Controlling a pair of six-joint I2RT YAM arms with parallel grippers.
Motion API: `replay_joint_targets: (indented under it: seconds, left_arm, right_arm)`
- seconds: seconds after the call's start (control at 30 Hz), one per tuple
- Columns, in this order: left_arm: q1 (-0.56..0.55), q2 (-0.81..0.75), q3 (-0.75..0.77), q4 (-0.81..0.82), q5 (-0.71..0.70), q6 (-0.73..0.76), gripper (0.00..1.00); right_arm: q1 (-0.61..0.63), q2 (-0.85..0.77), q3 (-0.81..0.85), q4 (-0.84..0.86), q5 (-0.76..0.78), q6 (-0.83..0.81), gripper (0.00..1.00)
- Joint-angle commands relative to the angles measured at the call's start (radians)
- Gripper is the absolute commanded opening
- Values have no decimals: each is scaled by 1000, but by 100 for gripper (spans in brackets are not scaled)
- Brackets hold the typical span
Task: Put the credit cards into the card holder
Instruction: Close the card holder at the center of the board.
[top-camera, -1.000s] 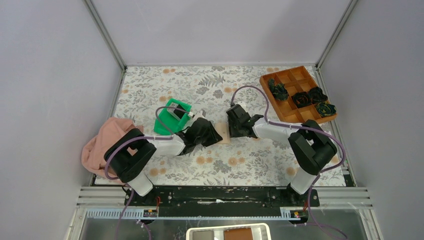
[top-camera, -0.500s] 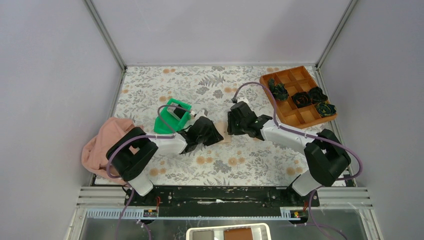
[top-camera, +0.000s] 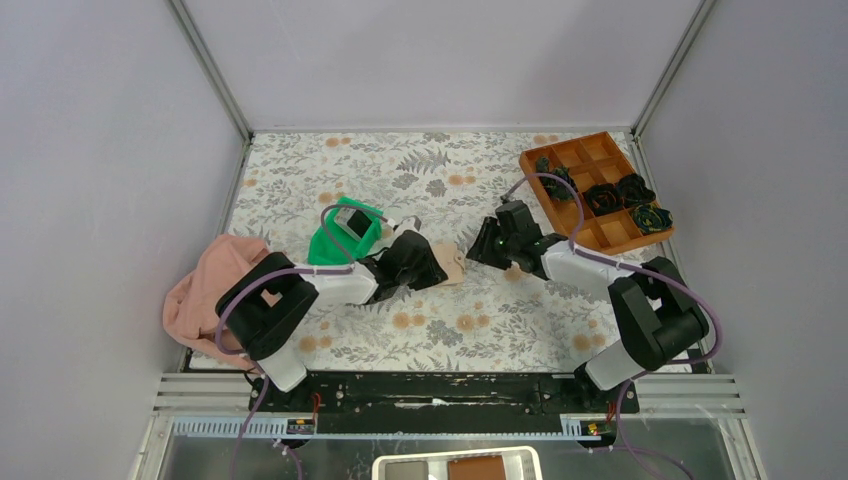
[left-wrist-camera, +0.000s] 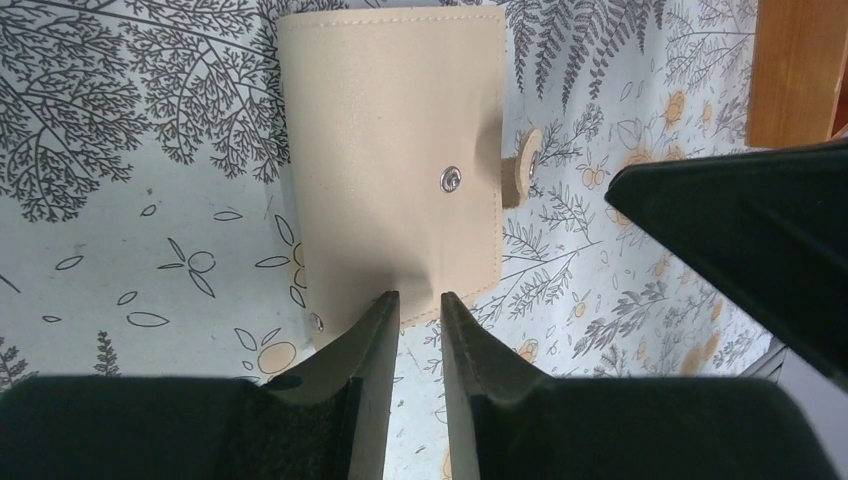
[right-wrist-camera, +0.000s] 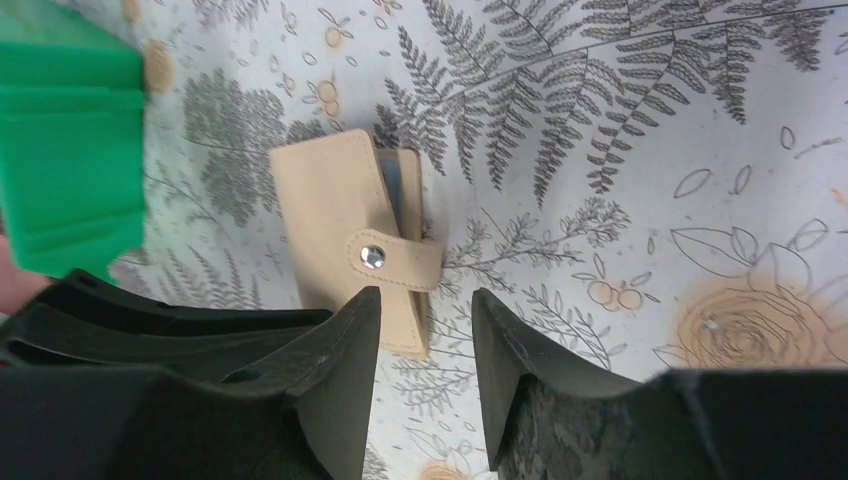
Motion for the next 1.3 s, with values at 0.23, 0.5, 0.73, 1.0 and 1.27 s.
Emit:
replay_joint_targets:
  seconds: [0.23, 0.5, 0.73, 1.0, 1.27]
  left_arm:
    - [-3, 24, 0, -169, -24, 99, 28]
    - [-3, 19, -4, -198, -23, 116, 27]
    - [-3, -15, -16, -218, -36, 123, 26]
    - [-3, -120, 0, -265, -72, 129, 30]
    - [-2, -174, 16, -258, -107, 107, 45]
  right_arm:
    - [-53, 65, -61, 231, -220, 184, 50]
    - [-80, 110, -115, 330, -259, 247, 51]
    - [-94, 115, -158, 403, -280, 291, 52]
    - [-106, 89, -190, 436, -295, 311, 52]
    - [-113, 98, -193, 449, -322, 324, 52]
